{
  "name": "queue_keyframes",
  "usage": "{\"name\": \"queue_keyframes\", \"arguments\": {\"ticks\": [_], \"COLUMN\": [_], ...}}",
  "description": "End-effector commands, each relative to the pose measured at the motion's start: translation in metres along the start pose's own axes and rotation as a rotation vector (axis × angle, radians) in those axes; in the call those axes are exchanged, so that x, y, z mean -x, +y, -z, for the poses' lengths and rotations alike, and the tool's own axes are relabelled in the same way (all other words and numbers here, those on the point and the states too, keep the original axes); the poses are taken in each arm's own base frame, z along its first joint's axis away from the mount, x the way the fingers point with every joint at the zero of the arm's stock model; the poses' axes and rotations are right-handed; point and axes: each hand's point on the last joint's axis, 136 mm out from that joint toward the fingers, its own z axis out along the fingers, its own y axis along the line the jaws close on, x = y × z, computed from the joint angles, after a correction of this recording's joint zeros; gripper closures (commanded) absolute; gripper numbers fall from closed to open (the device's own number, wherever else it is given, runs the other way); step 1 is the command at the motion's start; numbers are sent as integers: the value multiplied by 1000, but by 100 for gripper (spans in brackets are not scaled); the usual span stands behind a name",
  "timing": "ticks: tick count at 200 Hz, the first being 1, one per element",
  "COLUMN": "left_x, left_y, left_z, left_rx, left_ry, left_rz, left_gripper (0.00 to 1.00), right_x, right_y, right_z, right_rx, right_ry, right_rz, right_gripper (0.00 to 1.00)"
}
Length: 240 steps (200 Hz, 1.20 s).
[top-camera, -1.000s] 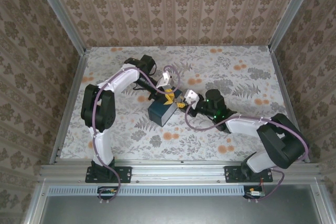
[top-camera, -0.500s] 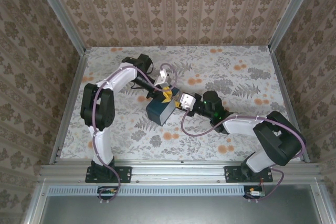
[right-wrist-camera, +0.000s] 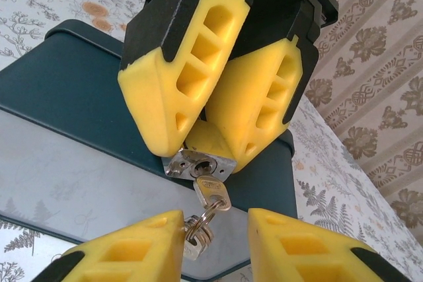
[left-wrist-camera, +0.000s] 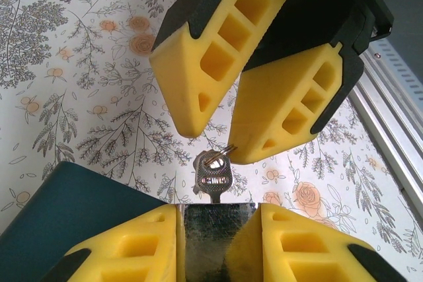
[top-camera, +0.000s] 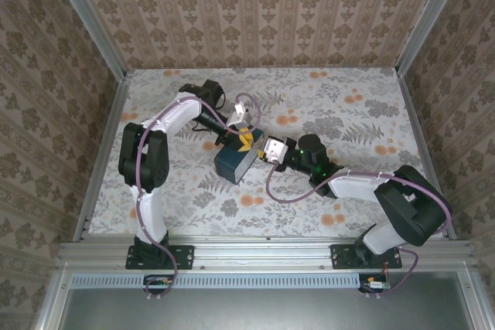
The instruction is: Unlock the padlock with the key
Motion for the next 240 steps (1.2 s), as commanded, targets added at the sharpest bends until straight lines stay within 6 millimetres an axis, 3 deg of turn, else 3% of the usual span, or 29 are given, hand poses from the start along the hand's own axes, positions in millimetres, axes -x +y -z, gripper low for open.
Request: {"name": "queue_keyframes", "arguments": {"ticks": [1,55,155,192,227,240], "left_x": [15,15,17,16,19,20], "left_y": [-4,-5,-6,-5,-5,-5], "left_z": [3,0,-3,-4,-4,-4], "left_rx": [-19,-29,-42,-42,-28,-33], "left_ry": [-47,-45,-50,-53,-73,-84], "left_rz": [-25,-24,-21,-23,-29,-29], "left_gripper": [87,88,89,89,90,90], "right_x": [7,9,22,25,30,30], "right_y": [-4,-1,3,9,18,20], "right_z": [-4,-10,-18,-19,-15,-13], "right_rx": [-6,8,20,84,151,152], "right_ry": [-11,-10,-39,-22,-6,-8], "right_rz": [25,39,45,-33,-202,-224], "right_gripper": [69,81,86,100,98,89]}}
